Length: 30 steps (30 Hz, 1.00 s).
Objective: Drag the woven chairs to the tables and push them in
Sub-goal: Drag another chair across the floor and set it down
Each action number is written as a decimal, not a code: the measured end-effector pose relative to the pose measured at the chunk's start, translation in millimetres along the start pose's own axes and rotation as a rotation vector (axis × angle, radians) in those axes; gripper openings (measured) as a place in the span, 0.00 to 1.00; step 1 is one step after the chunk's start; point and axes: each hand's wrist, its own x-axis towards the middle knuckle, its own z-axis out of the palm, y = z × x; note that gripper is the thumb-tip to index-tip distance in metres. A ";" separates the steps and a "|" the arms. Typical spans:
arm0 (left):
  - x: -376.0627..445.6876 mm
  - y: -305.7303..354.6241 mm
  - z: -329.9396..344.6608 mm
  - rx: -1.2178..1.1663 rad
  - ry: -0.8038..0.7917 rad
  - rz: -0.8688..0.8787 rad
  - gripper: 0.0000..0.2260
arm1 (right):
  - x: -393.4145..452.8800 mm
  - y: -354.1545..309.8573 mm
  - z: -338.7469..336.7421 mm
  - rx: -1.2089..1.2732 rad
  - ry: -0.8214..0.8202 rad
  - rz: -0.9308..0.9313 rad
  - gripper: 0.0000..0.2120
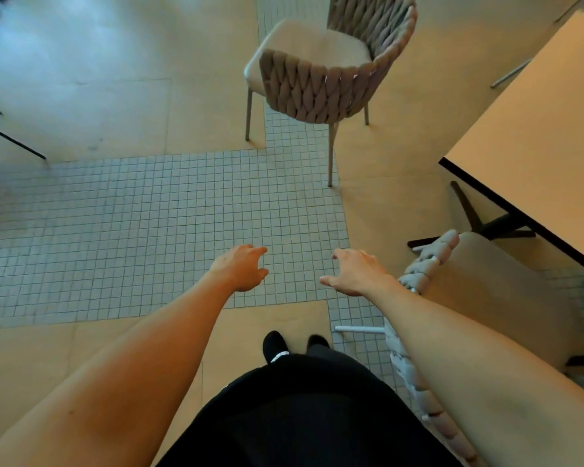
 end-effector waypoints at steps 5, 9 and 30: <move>33.7 -18.6 -34.1 -0.011 0.008 -0.014 0.28 | 39.5 -12.9 -26.0 -0.011 0.010 -0.010 0.35; 69.2 -24.7 -61.7 0.003 0.012 -0.008 0.28 | 78.7 -15.8 -51.6 0.007 0.014 -0.023 0.36; 290.8 -2.1 -239.8 -0.004 0.033 0.017 0.29 | 287.9 24.1 -238.8 -0.047 0.022 -0.030 0.35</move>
